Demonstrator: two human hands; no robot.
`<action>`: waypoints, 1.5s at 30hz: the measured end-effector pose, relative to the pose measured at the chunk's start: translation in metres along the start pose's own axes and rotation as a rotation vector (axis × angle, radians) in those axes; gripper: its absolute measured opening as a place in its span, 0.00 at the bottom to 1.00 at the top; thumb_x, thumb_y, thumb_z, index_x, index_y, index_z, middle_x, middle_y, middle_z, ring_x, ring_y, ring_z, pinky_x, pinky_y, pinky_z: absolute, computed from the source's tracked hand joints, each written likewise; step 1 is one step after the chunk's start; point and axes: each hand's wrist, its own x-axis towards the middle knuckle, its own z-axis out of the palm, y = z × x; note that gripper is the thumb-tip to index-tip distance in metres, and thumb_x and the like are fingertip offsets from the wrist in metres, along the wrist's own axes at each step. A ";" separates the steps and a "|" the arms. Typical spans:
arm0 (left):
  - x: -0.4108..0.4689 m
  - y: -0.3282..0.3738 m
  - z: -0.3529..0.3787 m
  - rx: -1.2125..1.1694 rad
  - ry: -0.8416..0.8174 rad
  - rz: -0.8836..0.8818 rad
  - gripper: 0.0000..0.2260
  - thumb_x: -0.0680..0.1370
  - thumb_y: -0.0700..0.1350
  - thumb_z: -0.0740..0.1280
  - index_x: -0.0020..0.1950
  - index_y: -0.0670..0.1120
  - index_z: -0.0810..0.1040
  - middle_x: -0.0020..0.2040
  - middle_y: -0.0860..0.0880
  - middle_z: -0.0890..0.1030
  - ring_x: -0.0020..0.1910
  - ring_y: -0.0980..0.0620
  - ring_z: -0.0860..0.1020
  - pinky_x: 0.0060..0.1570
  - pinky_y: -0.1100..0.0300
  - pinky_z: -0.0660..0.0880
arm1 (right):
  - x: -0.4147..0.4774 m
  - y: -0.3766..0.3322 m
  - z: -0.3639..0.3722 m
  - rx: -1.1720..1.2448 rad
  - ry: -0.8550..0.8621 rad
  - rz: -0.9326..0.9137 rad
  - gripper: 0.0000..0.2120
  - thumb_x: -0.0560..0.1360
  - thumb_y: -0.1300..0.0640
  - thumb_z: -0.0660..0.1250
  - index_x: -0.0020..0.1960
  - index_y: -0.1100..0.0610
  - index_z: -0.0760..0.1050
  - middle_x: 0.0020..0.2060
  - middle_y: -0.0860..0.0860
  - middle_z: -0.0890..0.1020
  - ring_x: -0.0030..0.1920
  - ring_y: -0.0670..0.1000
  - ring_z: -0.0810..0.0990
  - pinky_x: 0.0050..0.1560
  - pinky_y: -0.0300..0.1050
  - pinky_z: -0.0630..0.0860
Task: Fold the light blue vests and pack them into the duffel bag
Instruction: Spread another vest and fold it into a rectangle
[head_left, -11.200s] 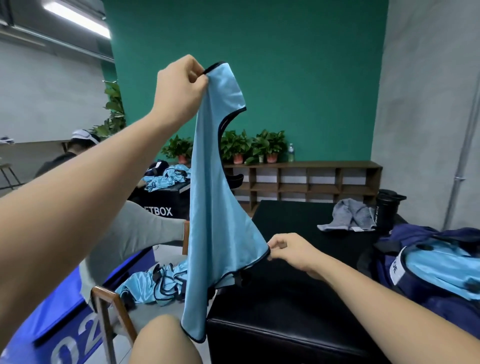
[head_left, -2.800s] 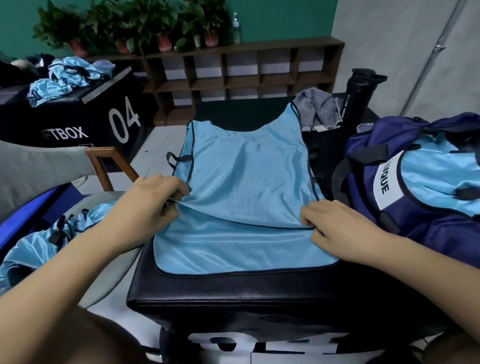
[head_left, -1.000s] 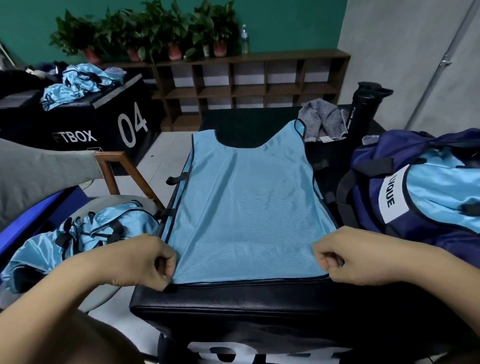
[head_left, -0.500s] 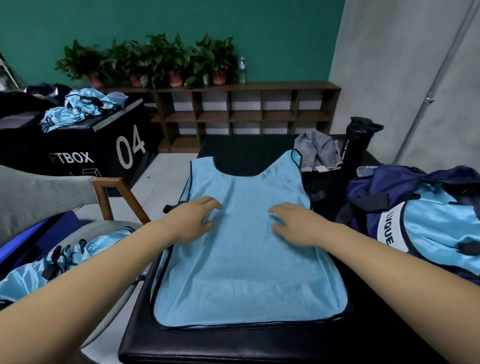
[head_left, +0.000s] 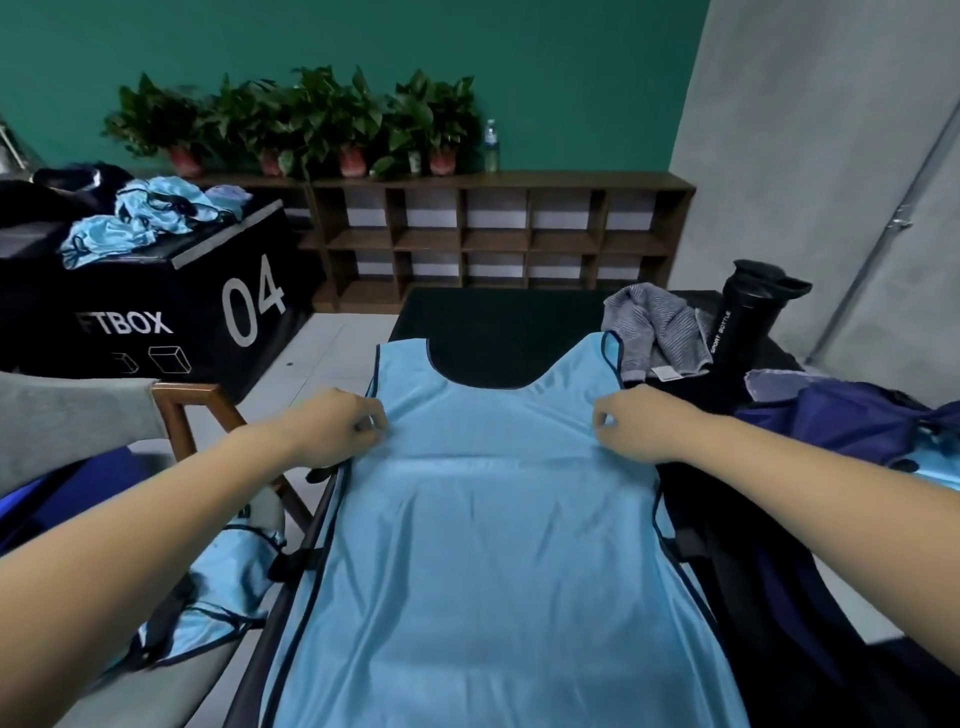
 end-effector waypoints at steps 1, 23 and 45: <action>0.010 0.000 -0.005 -0.018 0.023 -0.005 0.06 0.84 0.54 0.66 0.58 0.59 0.81 0.52 0.58 0.84 0.51 0.54 0.80 0.50 0.57 0.75 | 0.013 0.003 -0.006 0.044 0.040 0.008 0.10 0.81 0.53 0.61 0.53 0.51 0.80 0.51 0.51 0.83 0.54 0.57 0.80 0.56 0.53 0.79; 0.194 0.038 0.006 -0.515 0.412 -0.133 0.04 0.79 0.44 0.69 0.45 0.51 0.81 0.43 0.55 0.85 0.43 0.56 0.82 0.39 0.63 0.75 | 0.183 0.057 -0.010 1.020 0.193 0.491 0.11 0.77 0.51 0.76 0.48 0.57 0.79 0.43 0.57 0.79 0.37 0.56 0.74 0.44 0.57 0.81; 0.253 0.182 0.017 -1.290 0.025 -0.102 0.12 0.83 0.52 0.71 0.65 0.55 0.77 0.57 0.50 0.86 0.54 0.54 0.86 0.52 0.55 0.76 | 0.142 0.058 -0.023 1.450 0.060 0.114 0.33 0.69 0.47 0.72 0.67 0.67 0.76 0.54 0.62 0.80 0.53 0.63 0.75 0.53 0.61 0.66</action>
